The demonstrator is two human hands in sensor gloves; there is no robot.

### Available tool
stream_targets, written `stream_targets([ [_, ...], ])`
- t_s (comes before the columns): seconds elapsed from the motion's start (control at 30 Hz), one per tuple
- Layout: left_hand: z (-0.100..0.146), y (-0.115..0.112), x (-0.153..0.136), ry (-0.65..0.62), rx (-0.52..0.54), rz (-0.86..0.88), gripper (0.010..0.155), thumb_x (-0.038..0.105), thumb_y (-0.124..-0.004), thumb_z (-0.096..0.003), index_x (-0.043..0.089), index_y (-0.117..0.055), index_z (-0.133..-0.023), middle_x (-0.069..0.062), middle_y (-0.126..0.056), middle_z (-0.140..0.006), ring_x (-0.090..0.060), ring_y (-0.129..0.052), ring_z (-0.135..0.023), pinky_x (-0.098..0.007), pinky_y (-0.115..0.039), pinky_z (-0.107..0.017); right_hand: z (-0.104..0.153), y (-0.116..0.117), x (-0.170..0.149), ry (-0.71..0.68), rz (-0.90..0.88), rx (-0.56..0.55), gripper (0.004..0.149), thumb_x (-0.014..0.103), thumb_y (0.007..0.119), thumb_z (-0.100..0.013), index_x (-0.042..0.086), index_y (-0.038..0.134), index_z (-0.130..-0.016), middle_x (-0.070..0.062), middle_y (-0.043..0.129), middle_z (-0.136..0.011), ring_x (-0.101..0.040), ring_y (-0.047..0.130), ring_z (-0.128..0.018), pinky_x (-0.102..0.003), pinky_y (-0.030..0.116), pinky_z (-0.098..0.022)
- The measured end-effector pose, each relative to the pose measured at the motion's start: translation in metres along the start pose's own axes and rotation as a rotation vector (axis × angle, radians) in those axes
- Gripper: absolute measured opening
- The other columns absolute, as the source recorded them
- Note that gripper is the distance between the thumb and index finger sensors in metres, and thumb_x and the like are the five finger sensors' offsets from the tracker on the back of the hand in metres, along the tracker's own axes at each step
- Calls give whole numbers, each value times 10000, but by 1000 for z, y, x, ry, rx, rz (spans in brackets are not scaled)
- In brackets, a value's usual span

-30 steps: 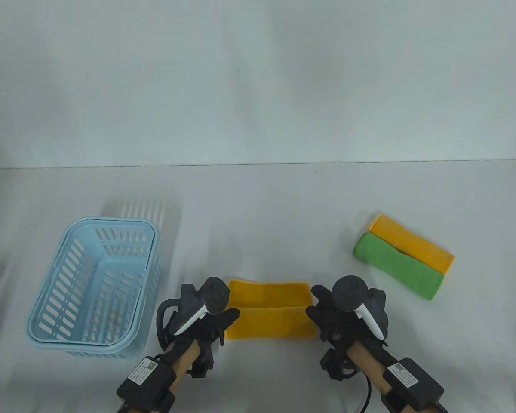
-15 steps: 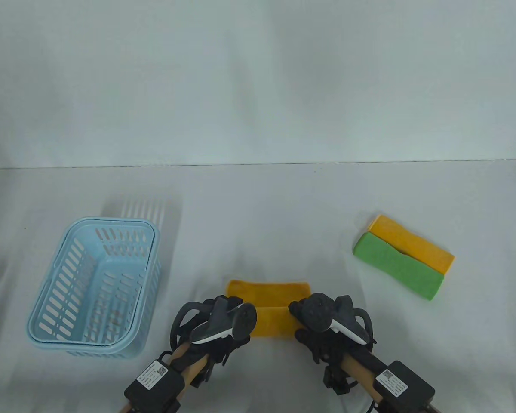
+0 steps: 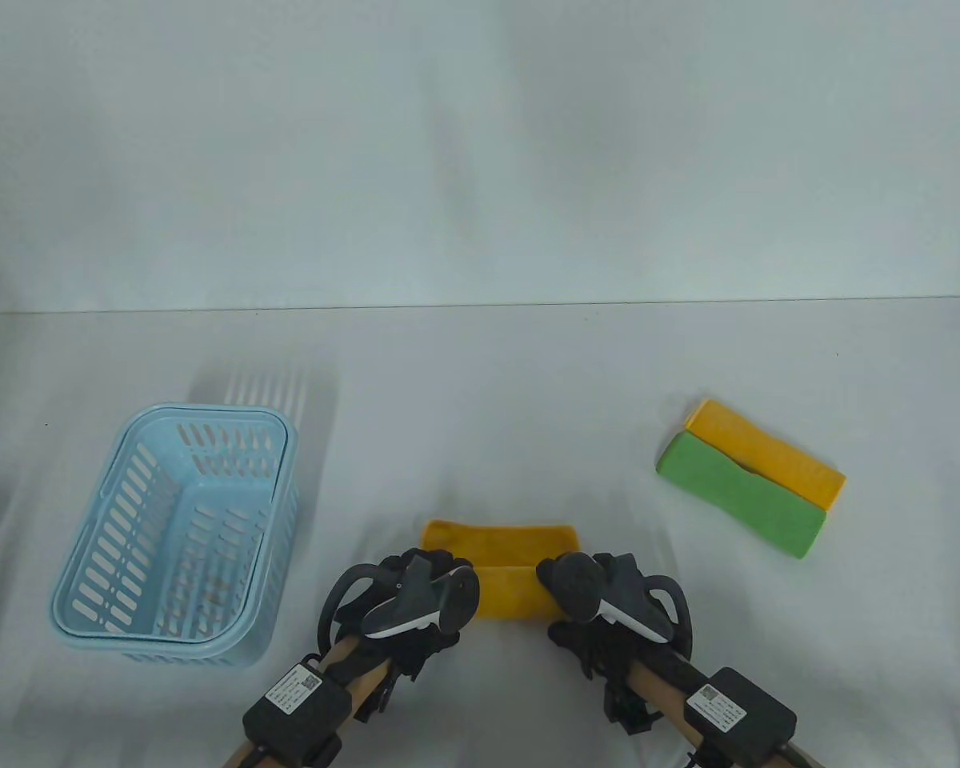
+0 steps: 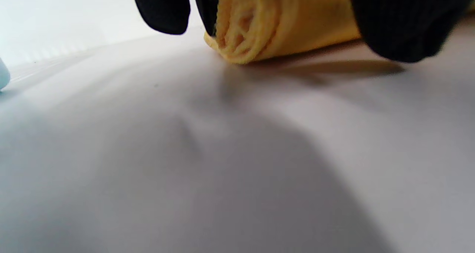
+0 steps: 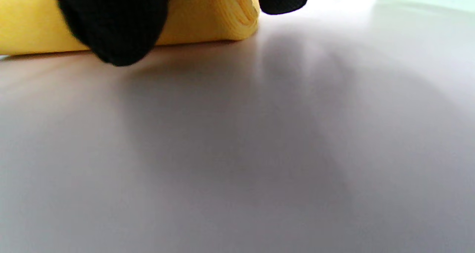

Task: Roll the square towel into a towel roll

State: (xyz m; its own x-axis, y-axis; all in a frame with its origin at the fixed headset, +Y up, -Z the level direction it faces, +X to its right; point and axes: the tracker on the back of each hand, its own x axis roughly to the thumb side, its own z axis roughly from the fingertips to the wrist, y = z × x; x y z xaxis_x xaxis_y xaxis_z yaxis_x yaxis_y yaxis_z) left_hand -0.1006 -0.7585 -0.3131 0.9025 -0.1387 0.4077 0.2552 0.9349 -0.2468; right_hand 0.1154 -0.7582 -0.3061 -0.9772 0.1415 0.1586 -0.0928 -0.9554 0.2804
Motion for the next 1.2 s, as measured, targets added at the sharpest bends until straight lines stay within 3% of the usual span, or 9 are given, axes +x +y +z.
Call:
stream_targets([
  [0.13, 0, 3, -4, 9, 9, 28, 768, 493, -734, -384, 379, -363, -1047, 100, -436, -1103, -193, -577, -1050, -491, -558, -797, -1, -2, -2, -2, -56, -22, 639, 437, 728, -372, 393, 488, -963, 103, 542, -1061, -297, 587, -995, -572, 524, -709],
  [0.27, 1, 10, -12, 12, 13, 133, 740, 497, -743, -375, 373, -455, -1045, 97, -556, -1089, -181, -691, -1017, -491, -616, -774, -2, -9, -9, 10, -137, -31, 634, 454, 731, -363, 379, 523, -958, 69, 643, -1031, -294, 655, -967, -563, 572, -688],
  [0.5, 3, 12, -35, 72, -34, 471, 722, 541, -757, -353, 307, -605, -1019, 74, -827, -957, -196, -920, -846, -487, -722, -699, -4, -17, -31, 104, -424, -12, 666, 500, 764, -333, 342, 565, -948, 39, 843, -888, -264, 782, -873, -539, 649, -640],
  [0.87, 2, 7, -42, 165, -107, 506, 743, 594, -745, -338, 247, -673, -992, 61, -939, -774, -199, -998, -636, -487, -769, -627, -3, -17, -36, 218, -394, -23, 688, 569, 773, -296, 300, 647, -916, 48, 987, -589, -228, 931, -595, -505, 736, -555],
  [1.03, 2, 6, -49, 235, -53, 458, 757, 608, -719, -343, 271, -628, -1015, 68, -885, -827, -207, -958, -682, -493, -741, -650, -4, -16, -42, 258, -382, -45, 688, 571, 761, -300, 324, 625, -927, 37, 945, -630, -251, 883, -631, -519, 697, -581],
  [1.2, 3, 6, -56, 255, -31, 481, 755, 602, -720, -350, 298, -606, -1032, 46, -823, -927, -213, -927, -753, -500, -722, -670, -4, -19, -48, 279, -419, -46, 673, 541, 764, -317, 334, 607, -937, 28, 879, -788, -275, 836, -724, -530, 670, -606],
])
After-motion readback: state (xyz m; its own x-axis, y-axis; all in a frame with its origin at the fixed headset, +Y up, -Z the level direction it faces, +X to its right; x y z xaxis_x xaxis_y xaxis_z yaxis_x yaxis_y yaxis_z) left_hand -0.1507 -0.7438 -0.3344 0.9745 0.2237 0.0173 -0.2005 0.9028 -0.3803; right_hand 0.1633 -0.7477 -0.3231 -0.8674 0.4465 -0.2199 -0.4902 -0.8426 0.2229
